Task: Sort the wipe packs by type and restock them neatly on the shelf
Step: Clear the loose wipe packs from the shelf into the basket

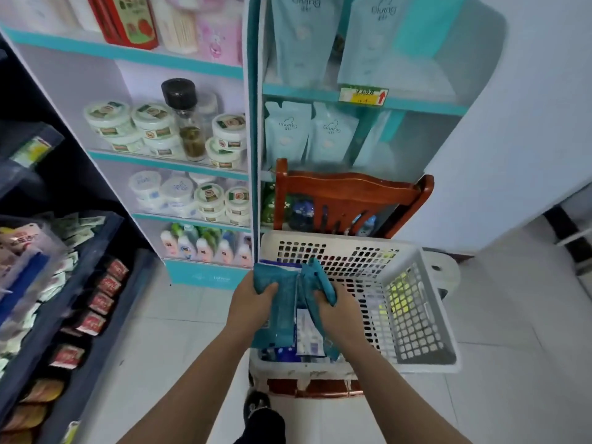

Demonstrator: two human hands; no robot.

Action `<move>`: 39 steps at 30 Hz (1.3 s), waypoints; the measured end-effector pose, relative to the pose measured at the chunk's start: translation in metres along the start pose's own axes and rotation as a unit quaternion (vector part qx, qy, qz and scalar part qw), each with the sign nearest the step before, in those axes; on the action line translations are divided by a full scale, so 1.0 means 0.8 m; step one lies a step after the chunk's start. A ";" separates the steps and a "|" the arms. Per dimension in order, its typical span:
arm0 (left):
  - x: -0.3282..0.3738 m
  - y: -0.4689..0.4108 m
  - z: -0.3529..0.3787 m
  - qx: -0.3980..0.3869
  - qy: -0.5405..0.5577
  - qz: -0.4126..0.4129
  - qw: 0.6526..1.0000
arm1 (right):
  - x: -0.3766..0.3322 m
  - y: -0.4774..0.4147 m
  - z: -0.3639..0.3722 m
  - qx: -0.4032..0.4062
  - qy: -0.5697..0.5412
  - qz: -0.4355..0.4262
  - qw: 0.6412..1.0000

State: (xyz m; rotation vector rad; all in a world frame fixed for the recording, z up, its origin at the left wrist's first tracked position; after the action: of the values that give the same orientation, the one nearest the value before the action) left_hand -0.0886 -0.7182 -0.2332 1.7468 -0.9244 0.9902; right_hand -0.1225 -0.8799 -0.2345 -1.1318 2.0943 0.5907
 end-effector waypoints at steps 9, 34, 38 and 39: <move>-0.060 -0.083 0.096 -0.091 -0.243 0.067 0.963 | 0.093 -0.082 0.054 -0.118 0.144 0.055 0.981; -0.274 -0.196 0.224 -0.214 -0.596 0.126 0.764 | 0.256 -0.178 0.255 -0.377 0.272 -0.087 0.881; -0.252 -0.191 0.219 -0.188 -0.587 0.145 0.774 | 0.247 -0.187 0.243 -0.380 0.284 -0.095 0.875; -0.245 -0.186 0.216 -0.177 -0.585 0.155 0.776 | 0.244 -0.188 0.238 -0.378 0.291 -0.101 0.873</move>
State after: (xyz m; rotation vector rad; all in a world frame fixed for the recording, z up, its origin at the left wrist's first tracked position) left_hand 0.0043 -0.7991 -0.5069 1.8087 -2.0572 -0.2782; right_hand -0.0057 -0.9392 -0.5168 -2.1670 2.2206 1.1321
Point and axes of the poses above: each hand's wrist, its own y-axis away from the middle knuckle, its own z-axis out of the palm, x = y × z, the point moved 3 cm from there along -y, towards the middle knuckle, and after that the axes turned 15 degrees about x, right-handed, at the moved point
